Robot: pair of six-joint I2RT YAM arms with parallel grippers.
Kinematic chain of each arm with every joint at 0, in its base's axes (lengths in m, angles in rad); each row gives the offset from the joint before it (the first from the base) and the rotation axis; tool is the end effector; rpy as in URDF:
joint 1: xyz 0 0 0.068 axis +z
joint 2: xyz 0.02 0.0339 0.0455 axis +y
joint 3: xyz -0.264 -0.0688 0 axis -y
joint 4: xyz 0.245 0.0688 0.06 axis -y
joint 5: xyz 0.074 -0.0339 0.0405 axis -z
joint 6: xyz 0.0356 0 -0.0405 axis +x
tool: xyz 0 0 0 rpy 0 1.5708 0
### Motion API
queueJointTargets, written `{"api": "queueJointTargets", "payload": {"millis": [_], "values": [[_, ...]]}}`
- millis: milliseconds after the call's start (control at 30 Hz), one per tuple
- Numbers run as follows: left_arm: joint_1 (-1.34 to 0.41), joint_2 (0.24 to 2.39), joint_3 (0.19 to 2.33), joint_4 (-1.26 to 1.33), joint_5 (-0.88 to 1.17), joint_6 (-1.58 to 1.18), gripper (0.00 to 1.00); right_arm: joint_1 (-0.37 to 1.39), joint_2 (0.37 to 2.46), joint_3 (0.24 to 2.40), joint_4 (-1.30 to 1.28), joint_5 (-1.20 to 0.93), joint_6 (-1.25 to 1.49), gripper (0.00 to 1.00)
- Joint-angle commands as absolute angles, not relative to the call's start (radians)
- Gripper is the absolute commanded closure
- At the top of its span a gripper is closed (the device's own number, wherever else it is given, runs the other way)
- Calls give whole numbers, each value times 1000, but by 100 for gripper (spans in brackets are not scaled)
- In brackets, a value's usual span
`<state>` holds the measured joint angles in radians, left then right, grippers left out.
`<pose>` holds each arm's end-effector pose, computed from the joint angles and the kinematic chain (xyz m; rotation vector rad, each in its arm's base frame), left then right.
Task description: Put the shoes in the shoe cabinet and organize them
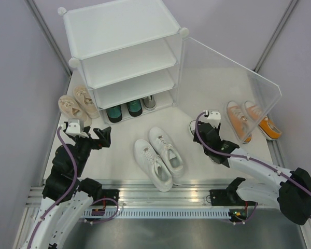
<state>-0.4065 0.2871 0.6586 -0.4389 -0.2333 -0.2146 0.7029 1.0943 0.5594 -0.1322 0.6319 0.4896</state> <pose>0.0783 -0.0247 0.3258 -0.0216 1.6438 -0.2845 0.1822 0.1268 0.2113 0.1061 2.0908 0.0042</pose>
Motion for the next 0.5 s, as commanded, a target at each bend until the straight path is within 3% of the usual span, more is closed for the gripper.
{"api": "queueJointTargets", "payload": {"millis": [0,367,467], "values": [[-411,288,653,-411,-225,-172,0,706,1054,555,-210,724,541,37],[-410,285,653,-411,-218,-172,1,701,1215,572,-221,713,594,38],[-411,285,652,-408,-213,-172,0,701,1255,580,-213,718,591,46]]}}
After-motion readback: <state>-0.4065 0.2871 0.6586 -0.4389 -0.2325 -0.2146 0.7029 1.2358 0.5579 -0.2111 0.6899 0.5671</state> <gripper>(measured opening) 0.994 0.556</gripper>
